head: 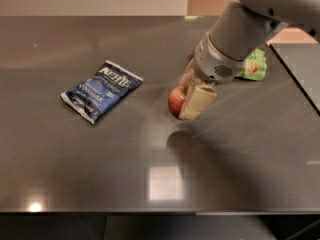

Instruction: Move apple near blue chip bag

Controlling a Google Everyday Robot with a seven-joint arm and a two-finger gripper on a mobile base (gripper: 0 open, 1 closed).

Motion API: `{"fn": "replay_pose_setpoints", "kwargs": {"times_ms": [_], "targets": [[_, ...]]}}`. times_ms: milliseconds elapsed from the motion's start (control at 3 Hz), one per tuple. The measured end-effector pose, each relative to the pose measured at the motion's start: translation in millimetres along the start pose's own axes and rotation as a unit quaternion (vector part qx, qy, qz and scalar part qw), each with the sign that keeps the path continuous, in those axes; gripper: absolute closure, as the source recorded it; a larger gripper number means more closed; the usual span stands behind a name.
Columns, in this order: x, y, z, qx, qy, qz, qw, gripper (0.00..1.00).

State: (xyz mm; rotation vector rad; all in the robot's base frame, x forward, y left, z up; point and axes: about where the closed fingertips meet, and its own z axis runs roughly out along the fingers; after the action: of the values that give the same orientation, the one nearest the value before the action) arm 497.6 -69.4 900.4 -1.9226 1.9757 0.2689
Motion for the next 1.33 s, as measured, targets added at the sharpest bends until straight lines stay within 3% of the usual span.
{"fn": "replay_pose_setpoints", "kwargs": {"times_ms": [667, 1333], "targets": [[-89, -18, 16, -0.02, -0.025, -0.056, 0.9979, 1.0], [-138, -27, 50, -0.041, -0.028, -0.085, 0.9951, 1.0]]}}
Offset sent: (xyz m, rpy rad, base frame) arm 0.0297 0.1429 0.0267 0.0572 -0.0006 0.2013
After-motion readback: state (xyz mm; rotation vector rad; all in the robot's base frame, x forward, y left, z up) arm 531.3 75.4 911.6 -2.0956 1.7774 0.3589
